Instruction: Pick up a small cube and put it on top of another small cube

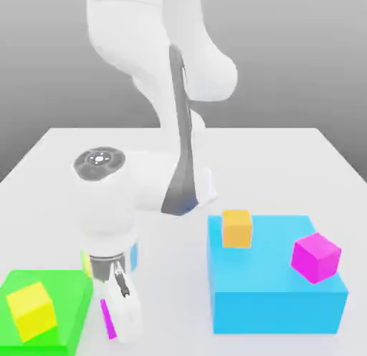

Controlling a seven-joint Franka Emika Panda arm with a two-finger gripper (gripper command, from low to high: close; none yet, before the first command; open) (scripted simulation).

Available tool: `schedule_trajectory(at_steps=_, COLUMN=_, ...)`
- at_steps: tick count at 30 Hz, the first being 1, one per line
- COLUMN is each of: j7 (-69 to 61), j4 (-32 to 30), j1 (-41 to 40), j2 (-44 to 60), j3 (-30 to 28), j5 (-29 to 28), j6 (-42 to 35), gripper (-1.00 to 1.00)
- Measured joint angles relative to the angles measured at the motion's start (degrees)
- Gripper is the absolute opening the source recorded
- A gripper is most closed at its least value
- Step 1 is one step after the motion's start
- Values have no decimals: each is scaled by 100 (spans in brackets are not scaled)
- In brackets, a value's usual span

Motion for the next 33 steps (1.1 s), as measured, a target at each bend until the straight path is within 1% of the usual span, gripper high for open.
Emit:
schedule_trajectory(at_steps=5, j7=314, j4=-294, j1=226, j2=-986, j3=215, j5=30, j6=-722, gripper=-100)
schedule_trajectory(at_steps=10, j7=709, j4=-643, j1=743, j2=-1957, j3=482, j5=208, j6=-1364, gripper=-100)
schedule_trajectory(at_steps=16, j7=999, j4=-1081, j1=1231, j2=-3129, j3=790, j5=695, j6=-2082, gripper=-100)
schedule_trajectory(at_steps=24, j7=1268, j4=-1682, j1=2148, j2=-4632, j3=1082, j5=1509, j6=-2907, gripper=-100)
schedule_trajectory(at_steps=26, j7=1298, j4=-1815, j1=2210, j2=-4514, j3=1149, j5=1584, j6=-2650, gripper=-100)
schedule_trajectory(at_steps=30, j7=1332, j4=-2068, j1=2190, j2=-3868, j3=1293, j5=1626, j6=-1750, gripper=-100)
schedule_trajectory(at_steps=31, j7=1337, j4=-2101, j1=2185, j2=-3777, j3=1311, j5=1630, j6=-1627, gripper=100)
schedule_trajectory(at_steps=33, j7=1337, j4=-2101, j1=2185, j2=-3777, j3=1311, j5=1630, j6=-1627, gripper=100)
